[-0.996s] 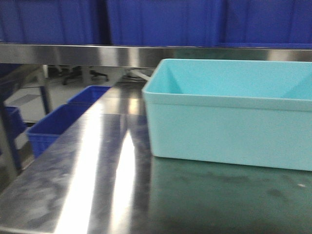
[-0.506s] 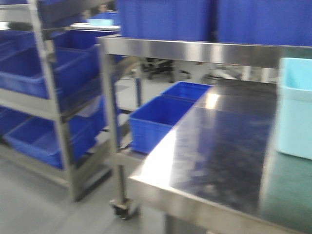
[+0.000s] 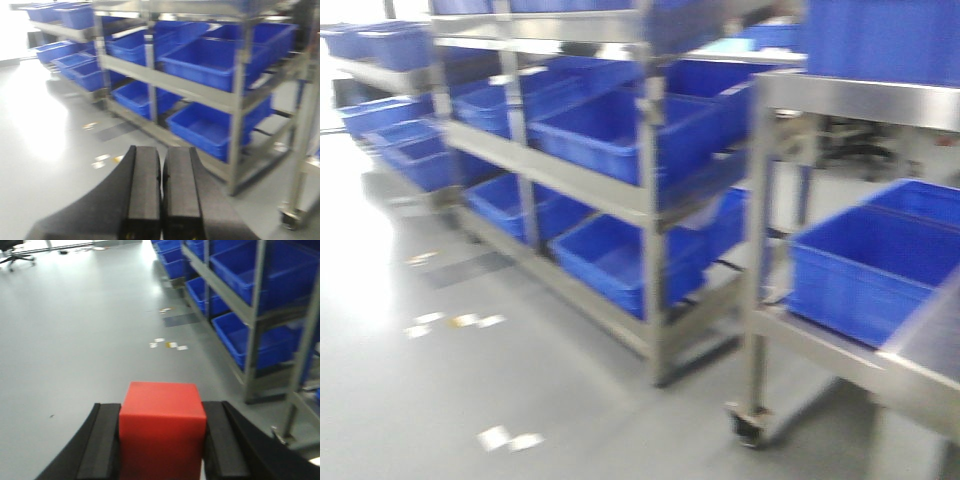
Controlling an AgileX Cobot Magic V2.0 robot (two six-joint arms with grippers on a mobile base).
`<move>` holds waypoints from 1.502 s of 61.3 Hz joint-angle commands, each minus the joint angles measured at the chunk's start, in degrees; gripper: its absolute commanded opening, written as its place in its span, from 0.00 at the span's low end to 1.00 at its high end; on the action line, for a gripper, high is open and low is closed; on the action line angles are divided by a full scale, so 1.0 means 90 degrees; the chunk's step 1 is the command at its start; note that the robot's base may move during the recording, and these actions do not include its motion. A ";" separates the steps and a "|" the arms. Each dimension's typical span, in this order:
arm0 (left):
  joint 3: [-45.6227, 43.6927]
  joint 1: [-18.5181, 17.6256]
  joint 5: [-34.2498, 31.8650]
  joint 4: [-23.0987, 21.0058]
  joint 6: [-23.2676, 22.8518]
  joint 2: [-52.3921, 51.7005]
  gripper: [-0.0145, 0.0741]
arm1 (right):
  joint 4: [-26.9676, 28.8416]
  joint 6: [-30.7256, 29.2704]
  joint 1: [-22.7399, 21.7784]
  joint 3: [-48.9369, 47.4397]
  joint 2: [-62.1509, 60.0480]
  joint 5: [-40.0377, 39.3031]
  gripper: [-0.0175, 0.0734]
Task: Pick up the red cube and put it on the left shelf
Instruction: 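Drive the base away from the table holding the red cube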
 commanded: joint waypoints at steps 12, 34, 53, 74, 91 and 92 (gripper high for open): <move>0.0147 -0.0037 -0.0549 -0.0040 -0.0005 -0.0094 0.28 | -0.0054 -0.0063 -0.0001 -0.0155 0.0036 -0.0563 0.42; 0.0147 -0.0037 -0.0549 -0.0040 -0.0005 -0.0094 0.28 | -0.0054 -0.0063 -0.0001 -0.0155 0.0036 -0.0563 0.42; 0.0147 -0.0037 -0.0549 -0.0040 -0.0005 -0.0094 0.28 | -0.0054 -0.0063 -0.0001 -0.0155 0.0036 -0.0563 0.42; 0.0147 -0.0037 -0.0549 -0.0040 -0.0005 -0.0094 0.28 | -0.0054 -0.0063 -0.0001 -0.0155 0.0036 -0.0563 0.42; 0.0147 -0.0037 -0.0549 -0.0040 -0.0005 -0.0094 0.28 | -0.0054 -0.0063 -0.0001 -0.0155 0.0036 -0.0563 0.42; 0.0147 -0.0037 -0.0549 -0.0040 -0.0005 -0.0094 0.28 | -0.0054 -0.0063 -0.0001 -0.0155 0.0036 -0.0563 0.42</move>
